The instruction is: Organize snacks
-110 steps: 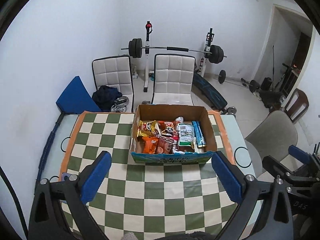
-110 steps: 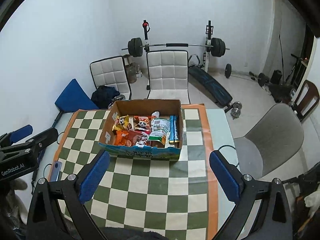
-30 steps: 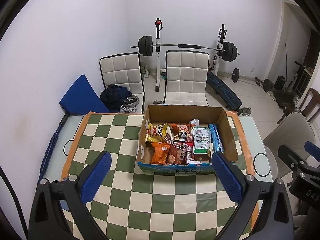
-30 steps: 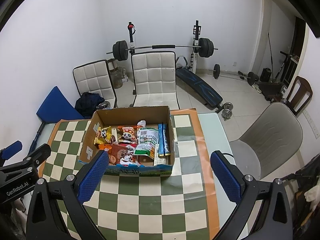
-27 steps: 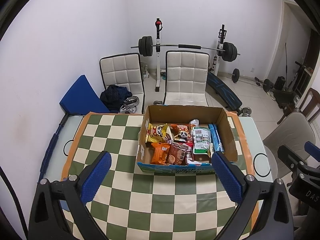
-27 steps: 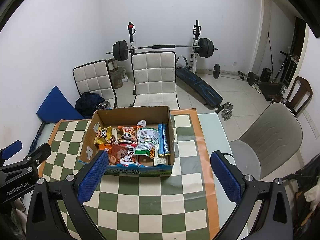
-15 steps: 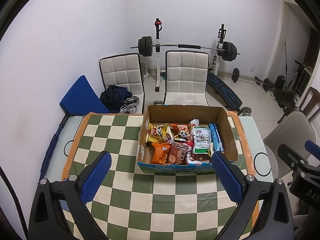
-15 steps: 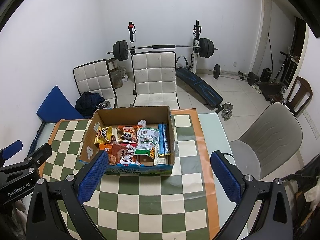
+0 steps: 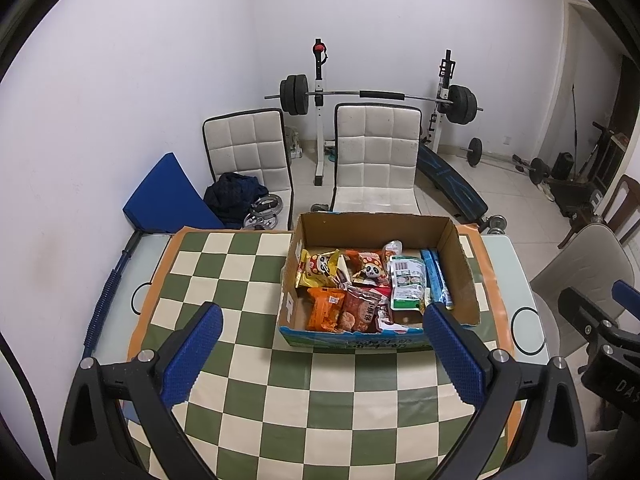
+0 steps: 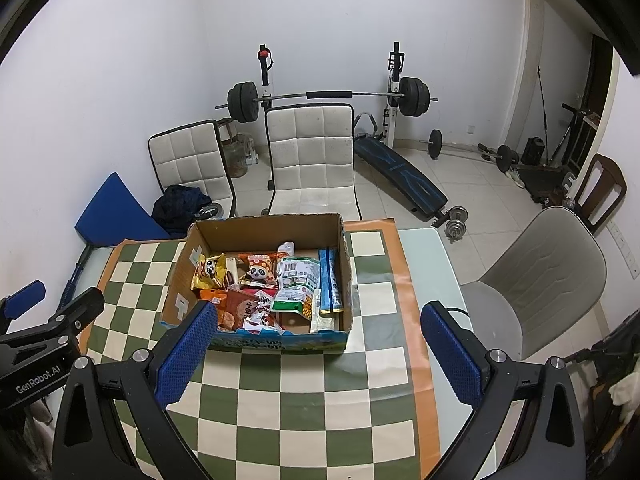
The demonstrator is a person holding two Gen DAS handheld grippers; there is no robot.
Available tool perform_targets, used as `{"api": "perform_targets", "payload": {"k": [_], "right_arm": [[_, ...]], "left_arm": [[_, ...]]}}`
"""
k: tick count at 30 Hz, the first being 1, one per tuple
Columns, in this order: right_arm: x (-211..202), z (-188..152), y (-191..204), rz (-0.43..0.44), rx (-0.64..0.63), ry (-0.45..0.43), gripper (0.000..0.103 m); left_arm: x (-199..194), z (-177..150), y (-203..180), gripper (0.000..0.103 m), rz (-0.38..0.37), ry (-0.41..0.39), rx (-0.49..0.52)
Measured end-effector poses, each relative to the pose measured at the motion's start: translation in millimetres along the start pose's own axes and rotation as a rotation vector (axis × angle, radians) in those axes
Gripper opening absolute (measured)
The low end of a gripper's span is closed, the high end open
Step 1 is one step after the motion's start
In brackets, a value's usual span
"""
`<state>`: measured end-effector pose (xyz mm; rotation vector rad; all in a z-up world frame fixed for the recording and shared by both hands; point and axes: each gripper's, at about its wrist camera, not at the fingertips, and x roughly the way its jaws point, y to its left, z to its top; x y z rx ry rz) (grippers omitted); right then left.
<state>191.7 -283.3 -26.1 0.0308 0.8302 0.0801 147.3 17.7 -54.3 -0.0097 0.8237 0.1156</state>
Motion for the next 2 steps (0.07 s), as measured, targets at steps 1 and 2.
{"api": "perform_targets", "payload": {"k": [1,2], "right_arm": [[0.0,0.1,-0.1,0.000,0.000,0.000,0.103],[-0.1,0.0,0.0,0.000,0.000,0.000,0.103]], "left_arm": [[-0.2,-0.1,0.3,0.103,-0.002,0.000,-0.004],[-1.3,0.1,1.1,0.103,-0.005,-0.002,-0.006]]}}
